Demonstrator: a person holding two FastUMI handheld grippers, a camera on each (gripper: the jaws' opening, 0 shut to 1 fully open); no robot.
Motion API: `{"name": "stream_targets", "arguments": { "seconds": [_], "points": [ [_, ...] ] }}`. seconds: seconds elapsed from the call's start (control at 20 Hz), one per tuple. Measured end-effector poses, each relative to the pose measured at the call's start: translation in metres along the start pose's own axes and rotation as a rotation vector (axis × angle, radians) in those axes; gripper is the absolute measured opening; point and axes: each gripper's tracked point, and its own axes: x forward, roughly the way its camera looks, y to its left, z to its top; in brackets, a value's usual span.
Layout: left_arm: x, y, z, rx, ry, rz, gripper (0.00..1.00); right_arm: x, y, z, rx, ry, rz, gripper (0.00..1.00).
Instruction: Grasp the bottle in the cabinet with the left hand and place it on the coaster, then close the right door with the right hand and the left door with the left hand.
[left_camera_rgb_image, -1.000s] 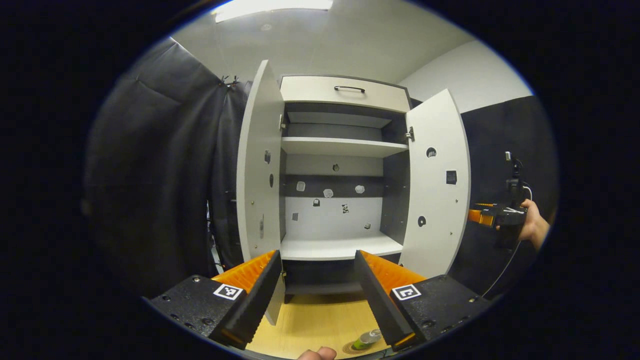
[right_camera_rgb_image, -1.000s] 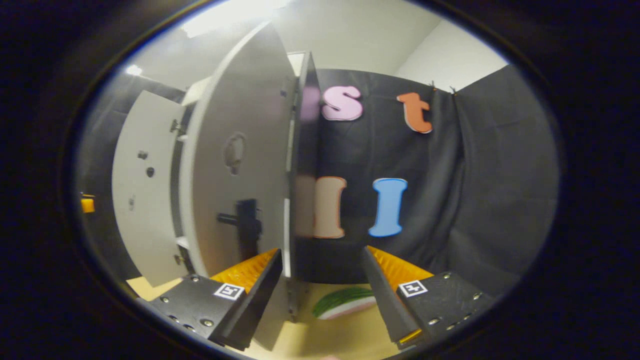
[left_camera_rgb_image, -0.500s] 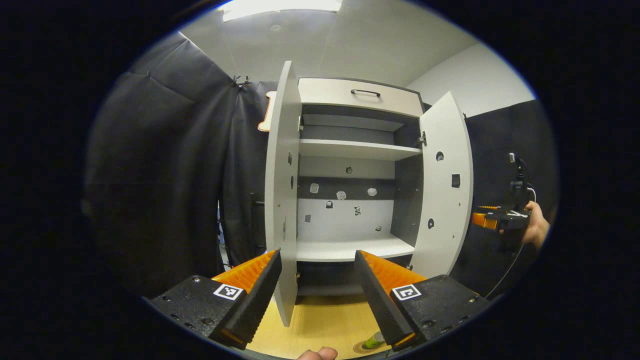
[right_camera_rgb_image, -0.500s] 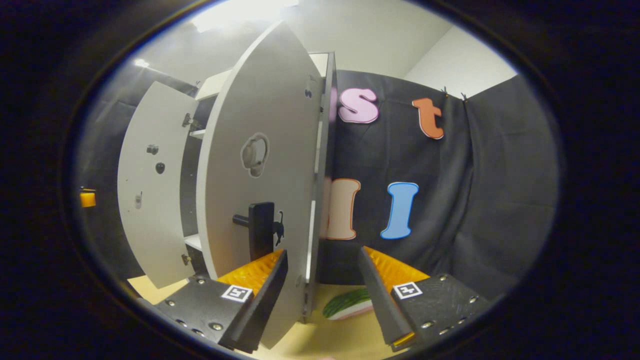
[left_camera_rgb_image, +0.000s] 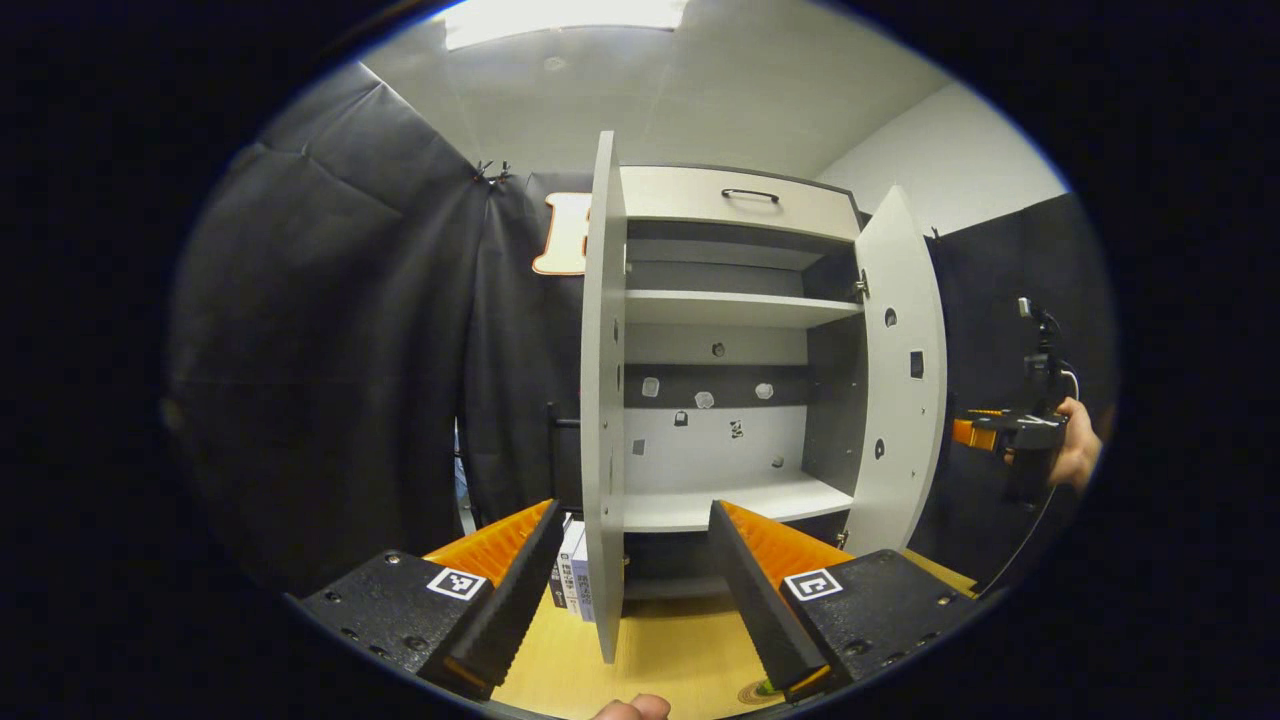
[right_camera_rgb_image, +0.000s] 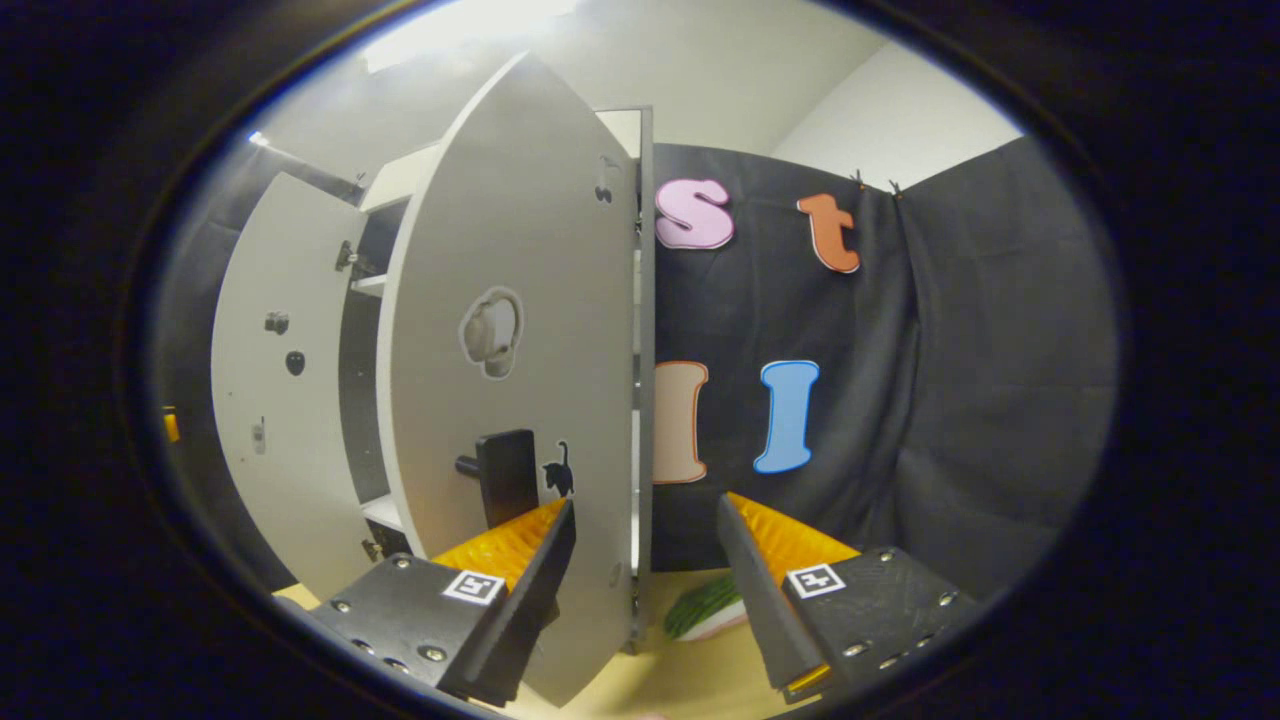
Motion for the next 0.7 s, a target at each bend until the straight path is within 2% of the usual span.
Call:
{"name": "stream_targets", "arguments": {
  "seconds": [0.05,0.25,0.3,0.4,0.45,0.55,0.6,0.7],
  "points": [
    [0.001,0.001,-0.004,-0.002,0.007,-0.005,0.93,0.001,0.008,-0.001,0.002,0.003,0.009,0.88],
    [0.004,0.015,-0.007,-0.010,0.013,-0.002,0.89,0.009,0.044,-0.001,0.010,-0.001,0.045,0.88],
    [0.003,0.021,0.000,-0.010,0.009,0.002,0.93,0.009,0.058,-0.001,0.021,-0.006,0.069,0.88],
    [0.004,0.027,0.001,-0.010,0.008,0.010,0.93,0.009,0.082,0.001,0.030,-0.022,0.136,0.85],
    [0.003,0.032,0.000,-0.008,0.008,0.016,0.93,0.007,0.090,0.004,0.026,-0.033,0.155,0.95],
    [0.004,0.036,-0.007,-0.006,0.014,0.028,0.93,0.008,0.093,0.004,0.004,-0.041,0.141,0.99],
    [0.004,0.035,-0.008,-0.006,0.019,0.031,0.89,0.009,0.095,0.001,-0.005,-0.033,0.135,0.96],
    [0.004,0.038,-0.009,-0.005,0.030,0.039,0.89,0.009,0.097,-0.003,-0.007,-0.024,0.121,0.98]
  ]
}}
